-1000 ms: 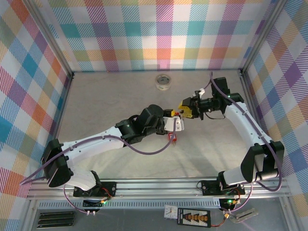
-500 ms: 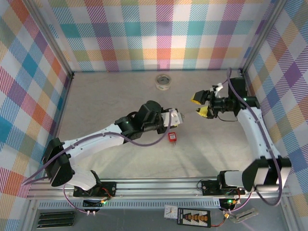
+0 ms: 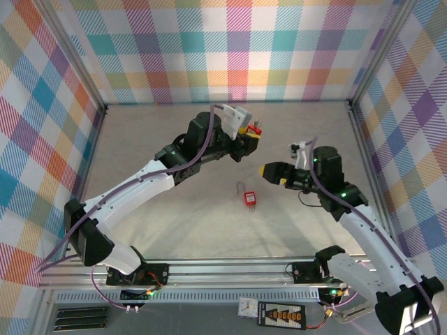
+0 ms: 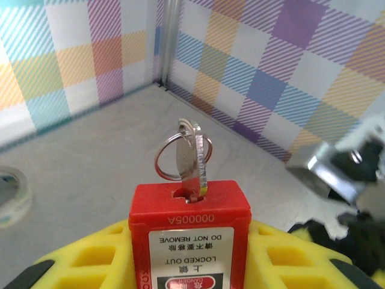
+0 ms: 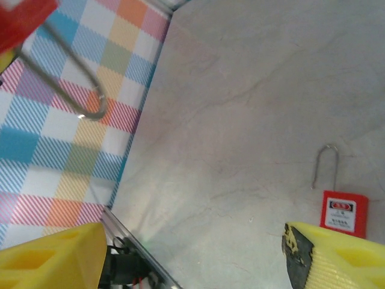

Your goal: Unlock with the key

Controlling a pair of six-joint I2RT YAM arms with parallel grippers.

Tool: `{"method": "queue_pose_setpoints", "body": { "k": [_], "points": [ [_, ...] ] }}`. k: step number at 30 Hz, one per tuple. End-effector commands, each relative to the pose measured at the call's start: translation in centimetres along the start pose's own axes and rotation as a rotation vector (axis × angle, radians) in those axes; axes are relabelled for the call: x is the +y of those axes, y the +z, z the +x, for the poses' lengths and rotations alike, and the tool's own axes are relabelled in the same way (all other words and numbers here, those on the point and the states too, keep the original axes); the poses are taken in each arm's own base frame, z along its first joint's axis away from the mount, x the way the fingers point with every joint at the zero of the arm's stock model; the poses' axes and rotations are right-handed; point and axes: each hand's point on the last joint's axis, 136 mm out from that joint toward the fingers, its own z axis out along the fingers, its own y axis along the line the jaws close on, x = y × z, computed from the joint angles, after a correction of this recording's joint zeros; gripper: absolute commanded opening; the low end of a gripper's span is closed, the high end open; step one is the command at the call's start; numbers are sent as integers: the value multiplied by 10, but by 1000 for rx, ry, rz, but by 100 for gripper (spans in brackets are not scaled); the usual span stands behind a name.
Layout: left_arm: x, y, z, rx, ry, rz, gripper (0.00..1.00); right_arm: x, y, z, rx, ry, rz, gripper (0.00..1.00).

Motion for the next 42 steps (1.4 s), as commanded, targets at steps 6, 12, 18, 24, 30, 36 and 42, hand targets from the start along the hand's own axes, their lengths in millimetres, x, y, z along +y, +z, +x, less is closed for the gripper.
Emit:
{"method": "queue_pose_setpoints", "body": {
  "k": [6, 12, 18, 24, 30, 36, 42],
  "points": [
    [1, 1, -6, -9, -204, -17, 0, 21, 16, -43, -187, -201, -9, 64],
    [4, -3, -7, -17, -216, -40, 0, 28, 29, -43, -174, -206, -32, 51],
    [5, -2, -2, -6, -212, -56, 0, 39, 29, -43, -175, -218, -59, 50],
    [2, -1, -2, -13, -219, -45, 0, 39, 29, -43, -177, -220, -46, 48],
    [-1, 0, 2, -1, -228, -37, 0, 41, 35, -50, -183, -215, -50, 31],
    [-2, 1, 3, 3, -239, -33, 0, 42, 40, -44, -153, -211, -72, 10],
    [9, -3, -12, -29, -259, -55, 0, 31, 47, -16, -66, -196, -66, 0]
  ]
}}
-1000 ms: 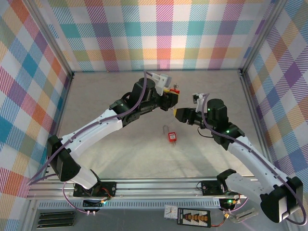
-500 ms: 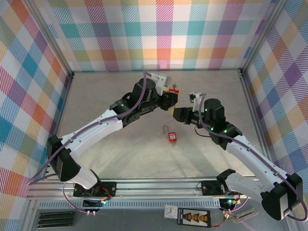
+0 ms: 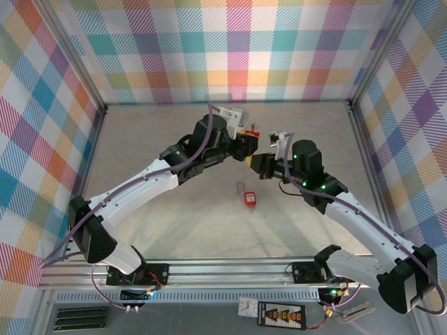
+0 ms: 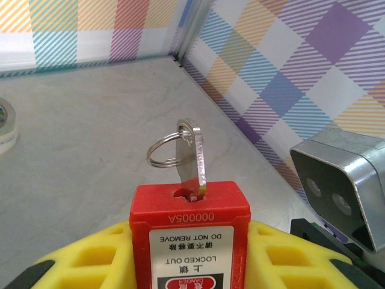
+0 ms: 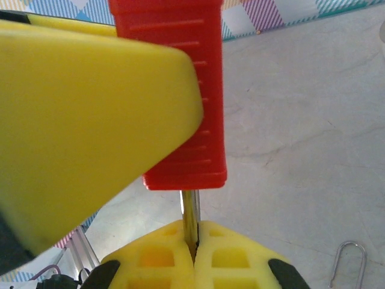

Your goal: Unlock with the key

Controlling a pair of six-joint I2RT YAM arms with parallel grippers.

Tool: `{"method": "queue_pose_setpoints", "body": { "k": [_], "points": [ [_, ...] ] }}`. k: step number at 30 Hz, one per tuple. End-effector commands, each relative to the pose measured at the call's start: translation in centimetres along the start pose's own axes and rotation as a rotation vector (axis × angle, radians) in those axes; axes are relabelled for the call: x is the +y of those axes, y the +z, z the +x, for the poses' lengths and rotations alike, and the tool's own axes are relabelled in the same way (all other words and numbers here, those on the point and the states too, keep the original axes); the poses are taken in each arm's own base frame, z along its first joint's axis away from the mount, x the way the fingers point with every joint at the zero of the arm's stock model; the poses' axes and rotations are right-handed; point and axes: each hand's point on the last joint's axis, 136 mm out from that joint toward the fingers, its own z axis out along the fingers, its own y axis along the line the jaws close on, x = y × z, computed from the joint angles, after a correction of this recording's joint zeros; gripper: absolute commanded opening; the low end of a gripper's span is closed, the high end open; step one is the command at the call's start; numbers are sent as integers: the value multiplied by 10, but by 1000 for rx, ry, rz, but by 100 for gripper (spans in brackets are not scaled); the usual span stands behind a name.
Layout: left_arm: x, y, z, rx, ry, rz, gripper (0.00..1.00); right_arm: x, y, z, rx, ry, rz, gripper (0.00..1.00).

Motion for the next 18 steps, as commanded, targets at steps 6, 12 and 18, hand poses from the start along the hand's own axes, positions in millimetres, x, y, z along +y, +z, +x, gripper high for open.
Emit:
{"method": "queue_pose_setpoints", "body": {
  "k": [6, 12, 18],
  "points": [
    [-7, -15, -43, -105, -43, 36, 0, 0, 6, 56, 154, 22, -46, 0],
    [-12, -15, -49, -113, -53, 64, 0, -4, 5, 77, 209, 16, -32, 0],
    [-9, -24, -44, -132, 53, 58, 0, -14, -8, 63, 179, 50, 75, 52]
  ]
}}
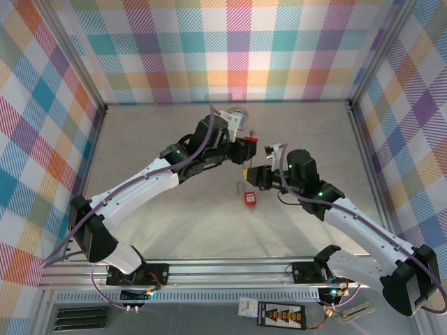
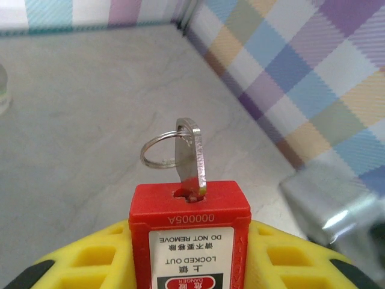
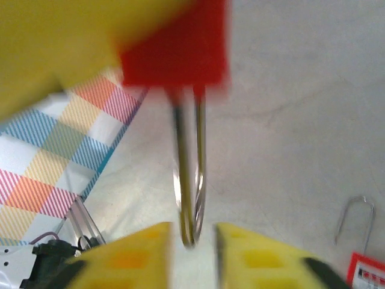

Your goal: Unlock with the key

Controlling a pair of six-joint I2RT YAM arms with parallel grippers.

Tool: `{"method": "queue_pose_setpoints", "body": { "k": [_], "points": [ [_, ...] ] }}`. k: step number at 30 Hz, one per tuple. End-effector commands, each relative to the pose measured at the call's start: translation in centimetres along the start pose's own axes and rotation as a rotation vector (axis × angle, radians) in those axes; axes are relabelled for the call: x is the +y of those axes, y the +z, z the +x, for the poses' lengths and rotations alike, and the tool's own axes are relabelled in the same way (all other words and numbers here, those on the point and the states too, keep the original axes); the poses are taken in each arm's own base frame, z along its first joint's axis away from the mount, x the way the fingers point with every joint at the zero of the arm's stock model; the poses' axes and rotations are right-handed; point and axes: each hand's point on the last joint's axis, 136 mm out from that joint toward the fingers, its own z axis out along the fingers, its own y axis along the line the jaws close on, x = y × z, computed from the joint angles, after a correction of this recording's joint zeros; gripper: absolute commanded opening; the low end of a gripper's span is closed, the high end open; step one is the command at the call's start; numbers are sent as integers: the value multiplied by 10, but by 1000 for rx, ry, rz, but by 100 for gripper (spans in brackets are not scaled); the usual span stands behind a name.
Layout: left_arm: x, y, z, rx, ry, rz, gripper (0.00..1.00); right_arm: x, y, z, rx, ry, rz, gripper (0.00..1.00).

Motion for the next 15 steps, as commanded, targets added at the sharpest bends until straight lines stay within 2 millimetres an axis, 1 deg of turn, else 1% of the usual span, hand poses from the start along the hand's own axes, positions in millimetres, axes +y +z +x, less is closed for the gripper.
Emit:
{"method": "queue_pose_setpoints", "body": {
  "k": [1, 2, 3, 5, 6, 10, 15],
  "points": [
    [-18, -30, -49, -184, 119, 56, 0, -14, -13, 13, 56, 51, 101, 66],
    [-16, -31, -44, -169, 152, 53, 0, -20, -18, 11, 54, 71, 143, 73],
    [-14, -32, -39, -148, 186, 42, 0, -28, -24, 9, 54, 95, 193, 77],
    [-6, -35, -28, -99, 237, 2, 0, -43, -36, 4, 59, 142, 276, 81],
    [1, -36, -17, -57, 264, -26, 0, -48, -42, 2, 57, 158, 306, 82],
    [27, -42, 12, 48, 343, -105, 0, -49, -56, -7, 15, 169, 310, 90],
    [58, -46, 57, 211, 464, -183, 0, -52, -63, -9, 8, 161, 327, 94]
  ]
}}
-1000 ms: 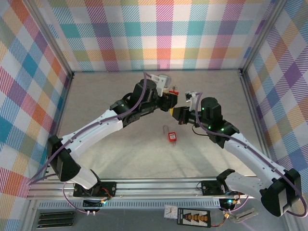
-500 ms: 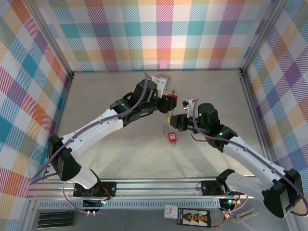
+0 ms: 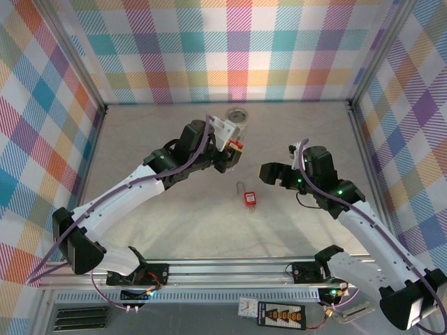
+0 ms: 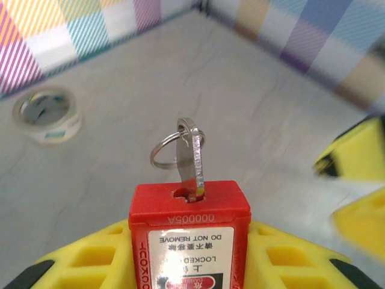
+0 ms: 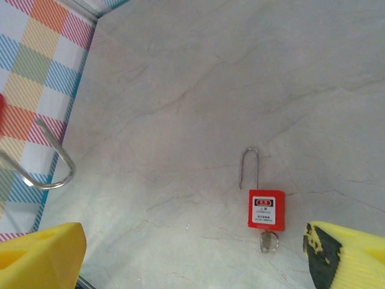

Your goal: Unlock with the key

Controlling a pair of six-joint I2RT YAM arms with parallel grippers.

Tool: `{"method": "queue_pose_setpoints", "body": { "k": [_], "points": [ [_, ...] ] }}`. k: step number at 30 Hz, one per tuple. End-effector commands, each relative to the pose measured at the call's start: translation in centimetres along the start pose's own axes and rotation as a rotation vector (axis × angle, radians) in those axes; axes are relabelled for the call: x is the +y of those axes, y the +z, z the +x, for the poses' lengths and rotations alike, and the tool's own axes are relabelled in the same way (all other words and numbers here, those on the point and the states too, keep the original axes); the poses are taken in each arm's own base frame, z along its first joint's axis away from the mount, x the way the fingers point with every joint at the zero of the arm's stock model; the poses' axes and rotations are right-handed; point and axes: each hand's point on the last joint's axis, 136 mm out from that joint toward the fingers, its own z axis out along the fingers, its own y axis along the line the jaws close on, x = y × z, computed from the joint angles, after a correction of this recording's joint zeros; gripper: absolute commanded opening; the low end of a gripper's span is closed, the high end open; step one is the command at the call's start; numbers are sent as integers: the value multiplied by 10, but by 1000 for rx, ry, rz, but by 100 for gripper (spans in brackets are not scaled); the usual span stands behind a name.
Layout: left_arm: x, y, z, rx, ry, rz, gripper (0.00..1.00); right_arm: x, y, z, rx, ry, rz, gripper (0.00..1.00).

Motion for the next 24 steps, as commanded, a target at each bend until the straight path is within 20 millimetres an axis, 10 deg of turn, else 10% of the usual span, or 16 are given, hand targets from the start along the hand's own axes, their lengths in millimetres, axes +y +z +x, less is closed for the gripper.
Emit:
{"method": "queue_pose_setpoints", "body": {
  "k": [1, 16, 24],
  "points": [
    [15, -4, 45, 148, 148, -50, 0, -3, -7, -1, 7, 0, 28, 94],
    [-14, -14, 183, 650, 496, 311, 0, -16, 1, 13, 71, -8, 62, 96],
    [-14, 11, 219, 767, 512, 370, 0, -22, -4, 18, 85, -20, 79, 96]
  ]
}}
